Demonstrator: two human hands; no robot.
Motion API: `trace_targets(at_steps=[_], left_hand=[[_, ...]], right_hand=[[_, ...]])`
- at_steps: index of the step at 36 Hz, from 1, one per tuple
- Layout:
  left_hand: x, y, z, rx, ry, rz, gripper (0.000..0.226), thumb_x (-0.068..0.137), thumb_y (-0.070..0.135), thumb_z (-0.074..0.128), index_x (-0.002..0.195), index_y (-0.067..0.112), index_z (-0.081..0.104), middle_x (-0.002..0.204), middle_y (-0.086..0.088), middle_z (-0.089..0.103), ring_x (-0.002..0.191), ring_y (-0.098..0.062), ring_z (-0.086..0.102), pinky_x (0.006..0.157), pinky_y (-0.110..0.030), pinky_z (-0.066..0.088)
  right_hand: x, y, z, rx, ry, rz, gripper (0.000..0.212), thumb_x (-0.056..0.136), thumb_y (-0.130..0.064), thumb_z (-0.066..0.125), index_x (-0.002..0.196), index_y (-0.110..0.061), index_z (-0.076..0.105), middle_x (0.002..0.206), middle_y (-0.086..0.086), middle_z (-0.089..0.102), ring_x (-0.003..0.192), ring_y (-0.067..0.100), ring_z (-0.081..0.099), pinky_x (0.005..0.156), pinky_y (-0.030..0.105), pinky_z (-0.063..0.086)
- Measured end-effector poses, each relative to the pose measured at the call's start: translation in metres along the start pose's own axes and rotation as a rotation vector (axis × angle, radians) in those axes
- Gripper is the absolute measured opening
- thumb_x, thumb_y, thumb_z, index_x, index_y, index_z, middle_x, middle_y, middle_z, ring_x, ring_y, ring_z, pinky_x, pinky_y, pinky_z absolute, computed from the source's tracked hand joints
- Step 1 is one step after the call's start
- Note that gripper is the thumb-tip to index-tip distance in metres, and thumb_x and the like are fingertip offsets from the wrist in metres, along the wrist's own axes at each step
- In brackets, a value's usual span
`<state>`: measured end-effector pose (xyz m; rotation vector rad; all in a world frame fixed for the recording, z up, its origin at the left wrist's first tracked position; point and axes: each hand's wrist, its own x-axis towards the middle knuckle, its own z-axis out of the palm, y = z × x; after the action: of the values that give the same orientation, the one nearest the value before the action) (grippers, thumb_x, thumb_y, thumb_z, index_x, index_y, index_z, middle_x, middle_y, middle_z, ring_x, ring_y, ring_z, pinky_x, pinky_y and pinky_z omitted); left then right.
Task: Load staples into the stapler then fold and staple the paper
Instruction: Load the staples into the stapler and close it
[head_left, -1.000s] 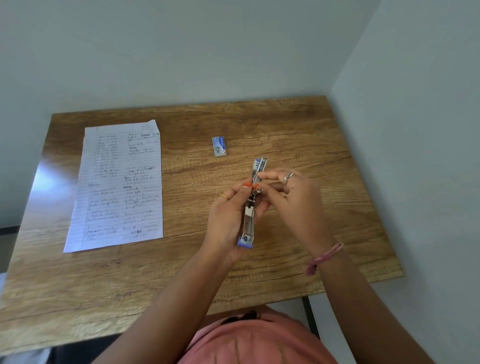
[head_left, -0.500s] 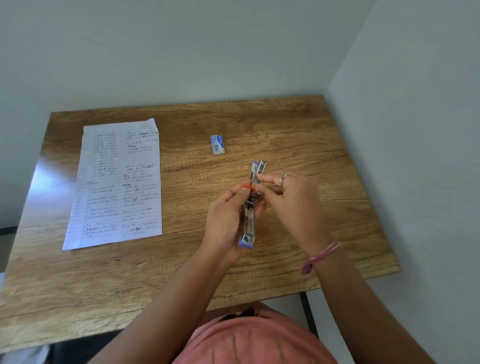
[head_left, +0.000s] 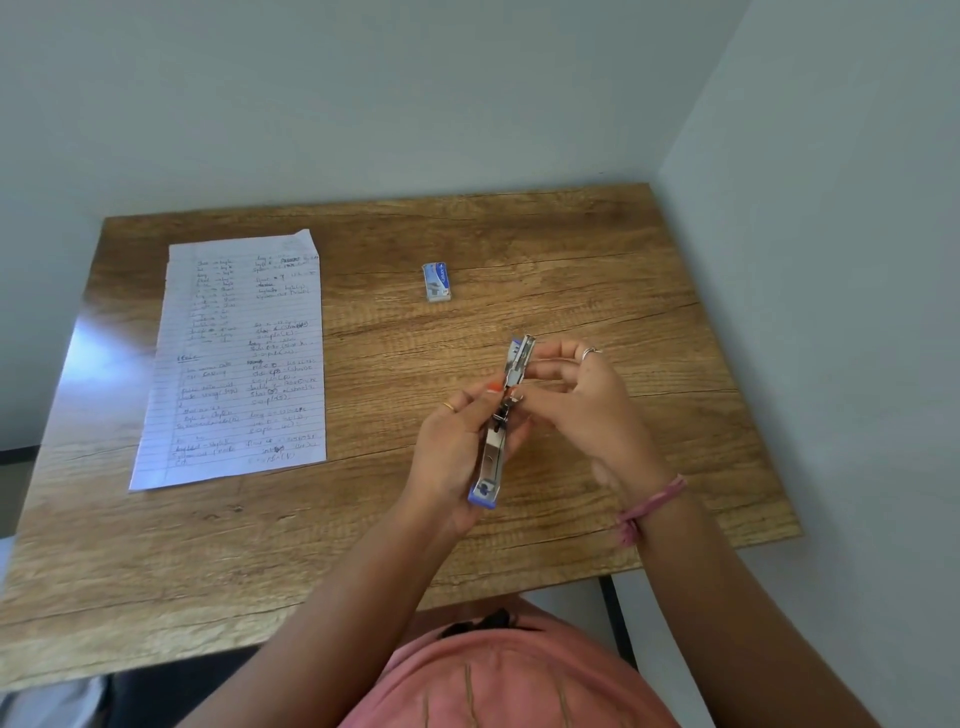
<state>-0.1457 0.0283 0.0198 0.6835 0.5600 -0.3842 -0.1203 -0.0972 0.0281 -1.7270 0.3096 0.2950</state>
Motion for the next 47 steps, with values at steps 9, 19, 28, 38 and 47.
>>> trace_targets(at_steps=[9, 19, 28, 38, 47], left_hand=[[0.0, -0.005, -0.002, 0.044, -0.003, 0.009, 0.025, 0.097, 0.004, 0.048, 0.118, -0.004, 0.059, 0.107, -0.017, 0.072, 0.093, -0.025, 0.072, 0.069, -0.029, 0.059], [0.005, -0.007, -0.007, 0.032, 0.009, 0.003, 0.021, 0.097, 0.005, 0.049, 0.111, 0.0, 0.064, 0.109, -0.015, 0.072, 0.1, -0.027, 0.07, 0.08, -0.034, 0.059], [0.009, -0.006, -0.006, 0.039, 0.001, -0.005, 0.023, 0.097, 0.005, 0.049, 0.116, -0.003, 0.059, 0.104, -0.016, 0.073, 0.091, -0.023, 0.073, 0.071, -0.03, 0.059], [0.009, -0.007, -0.004, 0.016, -0.006, -0.026, 0.025, 0.097, 0.003, 0.047, 0.119, -0.004, 0.057, 0.104, -0.017, 0.073, 0.09, -0.025, 0.073, 0.067, -0.028, 0.058], [0.012, -0.004, -0.005, 0.006, 0.008, -0.024, 0.026, 0.097, 0.004, 0.048, 0.119, -0.006, 0.058, 0.107, -0.02, 0.071, 0.093, -0.026, 0.072, 0.069, -0.029, 0.058]], right_hand=[[0.006, 0.011, 0.003, 0.121, 0.029, 0.096, 0.041, 0.074, -0.01, 0.077, 0.102, -0.026, 0.051, 0.097, -0.003, 0.073, 0.076, 0.005, 0.068, 0.058, 0.019, 0.046], [0.007, 0.016, 0.001, 0.341, -0.044, 0.171, 0.036, 0.079, -0.001, 0.071, 0.106, -0.017, 0.054, 0.095, 0.003, 0.076, 0.078, 0.015, 0.069, 0.067, 0.03, 0.053], [0.008, 0.02, 0.005, 0.216, 0.025, 0.101, 0.039, 0.076, -0.011, 0.076, 0.104, -0.024, 0.052, 0.085, -0.009, 0.075, 0.076, 0.008, 0.07, 0.068, 0.028, 0.049], [0.012, 0.019, 0.006, 0.178, 0.05, 0.092, 0.038, 0.077, -0.01, 0.074, 0.105, -0.023, 0.051, 0.073, -0.014, 0.072, 0.066, 0.0, 0.066, 0.059, 0.02, 0.045], [0.01, 0.02, 0.005, 0.233, 0.008, 0.076, 0.035, 0.08, -0.012, 0.074, 0.106, -0.021, 0.052, 0.087, -0.001, 0.075, 0.079, 0.012, 0.069, 0.072, 0.031, 0.051]])
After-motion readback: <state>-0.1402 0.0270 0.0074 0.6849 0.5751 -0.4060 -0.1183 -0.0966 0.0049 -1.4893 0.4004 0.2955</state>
